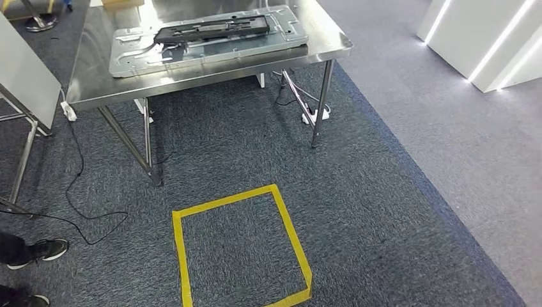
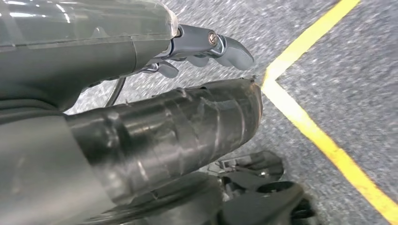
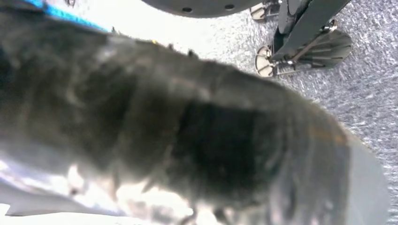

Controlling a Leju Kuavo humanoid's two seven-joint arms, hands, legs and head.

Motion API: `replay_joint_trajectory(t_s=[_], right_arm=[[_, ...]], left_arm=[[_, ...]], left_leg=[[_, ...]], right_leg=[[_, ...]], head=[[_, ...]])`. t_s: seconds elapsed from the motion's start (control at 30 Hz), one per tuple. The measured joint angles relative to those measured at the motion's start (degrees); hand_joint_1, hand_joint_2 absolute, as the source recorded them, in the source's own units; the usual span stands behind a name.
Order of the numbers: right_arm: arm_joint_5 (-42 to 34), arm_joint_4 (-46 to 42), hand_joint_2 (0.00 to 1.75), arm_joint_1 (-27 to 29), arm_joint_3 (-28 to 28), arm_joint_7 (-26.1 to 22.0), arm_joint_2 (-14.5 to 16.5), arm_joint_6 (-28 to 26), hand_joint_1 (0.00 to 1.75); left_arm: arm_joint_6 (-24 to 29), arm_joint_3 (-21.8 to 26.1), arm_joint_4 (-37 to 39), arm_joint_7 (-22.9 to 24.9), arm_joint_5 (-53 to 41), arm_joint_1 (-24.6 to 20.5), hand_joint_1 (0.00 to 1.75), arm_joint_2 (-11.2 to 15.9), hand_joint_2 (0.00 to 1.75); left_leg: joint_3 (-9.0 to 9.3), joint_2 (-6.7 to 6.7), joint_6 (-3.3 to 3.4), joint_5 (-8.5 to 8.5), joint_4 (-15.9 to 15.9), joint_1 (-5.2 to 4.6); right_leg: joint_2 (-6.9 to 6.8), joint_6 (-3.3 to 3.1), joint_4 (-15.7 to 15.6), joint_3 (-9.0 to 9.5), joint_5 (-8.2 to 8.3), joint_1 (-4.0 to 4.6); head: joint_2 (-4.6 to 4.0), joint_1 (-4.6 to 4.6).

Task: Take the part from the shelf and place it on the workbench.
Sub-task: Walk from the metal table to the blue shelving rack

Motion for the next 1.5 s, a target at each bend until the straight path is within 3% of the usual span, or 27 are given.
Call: replay_joint_trajectory(t_s=[0.07,0.13,0.2,0.27,0.3,0.33,0.37,0.4,0.47,0.53,0.6,0.67,0.73,0.8,0.83,0.87,0.9,0.97,1.03,1.1,1.17,1.23,1.3,1.33,1.37,1.43,1.5], right_arm=[[0.1,0.0,0.00,0.1,0.0,0.0,0.0,0.0,0.00],[0.2,0.0,0.00,0.2,0.0,0.0,0.0,0.0,0.00],[0.3,0.0,0.00,0.2,0.0,0.1,0.0,0.0,0.00],[0.4,0.0,0.00,0.2,0.0,0.1,0.1,0.0,0.00],[0.5,0.0,0.00,0.2,0.0,0.1,0.0,0.0,0.00],[0.5,0.0,0.00,0.3,0.0,0.2,0.0,0.0,0.00],[0.5,0.0,0.00,0.3,0.0,0.2,0.0,0.0,0.00],[0.5,0.0,0.00,0.4,0.0,0.3,0.0,0.0,0.00],[0.6,0.0,0.00,0.3,0.0,0.4,0.0,0.0,0.00],[0.7,0.0,0.00,0.3,0.0,0.4,0.0,0.0,0.00],[0.8,0.0,0.00,0.4,0.0,0.5,0.0,0.0,0.00],[0.9,0.0,0.00,0.5,0.0,0.5,0.0,0.0,0.00],[0.9,0.0,0.00,0.4,0.0,0.6,0.0,0.0,0.00],[0.9,0.0,0.00,0.4,0.0,0.6,0.0,0.0,0.00],[1.0,0.0,0.00,0.4,0.0,0.6,0.0,0.0,0.00],[1.0,0.0,0.00,0.4,0.0,0.6,0.0,0.0,0.00],[1.0,0.0,0.00,0.4,0.0,0.6,0.0,0.0,0.00],[1.1,0.0,0.00,0.3,0.0,0.7,0.1,0.1,0.00],[1.3,0.0,0.00,0.3,0.0,0.7,0.1,0.1,0.00],[1.4,0.1,0.00,0.4,0.0,0.7,0.1,0.2,0.00],[1.5,0.1,0.00,0.4,0.0,0.7,0.1,0.2,0.00],[1.6,0.1,0.00,0.3,0.0,0.7,0.1,0.2,0.00],[1.7,0.1,0.00,0.3,0.0,0.7,0.1,0.3,0.00],[1.7,0.1,0.00,0.3,0.0,0.7,0.1,0.3,0.00],[1.7,0.1,0.00,0.4,0.0,0.7,0.1,0.3,0.00],[1.9,0.1,0.00,0.4,0.0,0.7,0.1,0.3,0.00],[2.0,0.0,0.00,0.3,0.0,0.7,0.1,0.3,0.00]], left_arm=[[0.0,0.1,0.0,0.0,0.0,-0.1,0.00,0.0,0.00],[0.0,0.1,0.0,0.0,0.1,-0.2,0.00,0.0,0.00],[0.0,0.1,0.0,0.0,0.1,-0.1,0.00,0.0,0.00],[-0.1,0.1,0.0,0.0,0.2,0.0,0.00,-0.1,0.00],[-0.1,0.1,0.0,0.0,0.2,0.0,0.00,-0.1,0.00],[-0.1,0.1,0.0,0.0,0.3,0.0,0.00,-0.1,0.00],[-0.1,0.1,0.0,0.0,0.3,0.0,0.00,-0.1,0.00],[-0.1,0.1,0.0,0.0,0.4,0.0,0.00,-0.1,0.00],[-0.1,0.1,0.0,0.0,0.5,-0.1,0.00,-0.2,0.00],[-0.1,0.1,0.0,0.0,0.5,-0.1,0.00,-0.2,0.00],[-0.1,0.1,0.0,0.0,0.5,-0.3,0.00,-0.2,0.00],[-0.1,0.1,0.0,0.0,0.5,-0.3,0.00,-0.2,0.00],[-0.1,0.2,0.0,0.0,0.5,-0.2,0.00,-0.2,0.00],[-0.1,0.2,0.0,0.0,0.5,0.0,0.00,-0.2,0.00],[-0.1,0.2,0.0,0.0,0.5,0.0,0.00,-0.2,0.00],[-0.1,0.2,0.0,0.0,0.6,0.1,0.00,-0.2,0.00],[-0.1,0.2,0.0,0.0,0.6,0.1,0.00,-0.2,0.00],[-0.1,0.3,0.0,0.0,0.6,0.1,0.00,-0.2,0.00],[0.0,0.3,0.0,0.0,0.6,0.0,0.00,-0.2,0.00],[0.0,0.4,0.0,0.0,0.6,-0.2,0.00,-0.2,0.00],[0.0,0.4,0.0,0.0,0.5,-0.2,0.00,-0.2,0.00],[0.0,0.4,0.0,0.0,0.5,-0.1,0.00,-0.2,0.00],[0.0,0.4,0.0,0.0,0.5,0.0,0.00,-0.1,0.00],[0.0,0.4,0.0,0.0,0.5,0.0,0.00,-0.1,0.00],[0.0,0.4,0.0,0.0,0.5,0.0,0.00,-0.1,0.00],[0.0,0.4,0.0,-0.2,0.5,-0.1,0.00,-0.1,0.00],[0.1,0.4,0.0,-0.2,0.4,-0.2,0.00,-0.1,0.00]], left_leg=[[0.26,0.53,0.36,0.00,-0.7,-0.12],[0.57,1.77,1.08,0.59,-1.5,0.04],[0.71,3.20,1.70,0.99,-2.1,0.13],[0.56,4.68,1.90,0.97,-2.1,-0.01],[0.52,5.42,1.90,0.92,-2.0,-0.06],[0.50,6.09,1.86,0.85,-1.9,-0.07],[0.51,6.67,1.76,0.73,-1.8,-0.05],[0.54,7.19,1.59,0.56,-1.6,-0.04],[0.48,8.07,0.97,0.00,-1.0,-0.30],[0.59,8.82,0.31,-0.37,-0.7,-0.55],[0.91,9.12,-0.27,-0.64,-0.6,-0.38],[0.10,7.28,-0.87,-2.59,1.7,-0.08],[-2.88,4.93,-1.26,-6.51,8.4,0.15],[-6.01,4.32,-1.37,-8.82,15.1,0.22],[-6.43,4.25,-1.31,-8.28,15.8,0.22],[-5.74,4.15,-1.17,-6.61,14.1,0.22],[-4.20,3.69,-0.95,-4.26,10.5,0.22],[-1.07,1.26,-0.36,-0.92,3.0,0.23],[-0.01,-0.36,0.05,-0.30,0.0,0.11],[0.20,0.49,0.57,0.01,-0.5,0.09],[0.53,1.81,1.44,0.62,-1.3,0.24],[0.52,3.29,1.97,0.91,-1.7,0.16],[0.37,4.81,2.08,0.88,-1.6,-0.02],[0.35,5.54,2.07,0.84,-1.6,-0.07],[0.37,6.23,2.02,0.77,-1.6,-0.08],[0.54,7.35,1.67,0.50,-1.4,-0.09],[0.59,8.15,1.00,0.07,-1.0,-0.31]], right_leg=[[1.02,0.85,-0.2,-0.39,0.41,-0.13],[-0.38,1.37,0.7,-0.85,-0.27,-0.02],[-3.14,1.59,5.8,-3.19,-3.47,0.12],[-4.14,1.91,13.2,-6.67,-6.93,0.00],[-4.27,2.08,15.3,-7.57,-7.42,-0.11],[-4.44,2.21,15.2,-7.36,-6.80,-0.21],[-4.76,2.29,12.9,-5.94,-5.27,-0.31],[-5.47,2.30,9.0,-3.72,-3.39,-0.39],[-7.32,1.99,2.1,0.03,-1.17,-0.19],[-7.80,1.43,0.1,0.91,-1.07,0.15],[-6.81,0.75,-0.1,0.84,-0.84,0.10],[-5.97,0.01,-0.4,0.83,-0.47,-0.07],[-5.04,-0.41,-0.5,0.64,-0.24,-0.05],[-3.86,-0.52,-0.4,0.42,-0.17,0.11],[-3.20,-0.53,-0.3,0.37,-0.17,0.15],[-2.52,-0.52,-0.2,0.36,-0.17,0.17],[-1.84,-0.51,-0.1,0.39,-0.17,0.16],[-0.60,-0.26,0.0,0.28,-0.09,0.15],[0.44,0.44,0.1,-0.12,0.18,0.02],[1.19,1.25,0.0,-0.40,0.47,-0.14],[-0.64,1.73,1.7,-1.24,-0.77,0.00],[-3.41,2.04,7.5,-3.99,-4.37,0.09],[-4.22,2.40,14.2,-7.06,-7.32,-0.07],[-4.36,2.54,15.4,-7.48,-7.36,-0.15],[-4.57,2.65,14.3,-6.72,-6.32,-0.24],[-6.07,2.63,6.8,-2.43,-2.86,-0.33],[-7.55,2.08,0.7,0.81,-0.98,-0.12]], head=[[0.00,0.00],[0.01,0.04],[0.01,0.09],[0.01,0.10],[0.01,0.11],[0.01,0.11],[0.01,0.12],[0.01,0.12],[0.01,0.08],[0.01,-0.02],[0.00,-0.05],[0.00,-0.05],[0.01,-0.08],[0.01,-0.08],[0.00,-0.07],[0.00,-0.07],[0.00,-0.07],[0.01,-0.06],[0.01,-0.06],[0.01,-0.06],[0.01,0.02],[0.01,0.10],[0.01,0.12],[0.01,0.12],[0.01,0.13],[0.01,0.14],[0.01,0.09]])
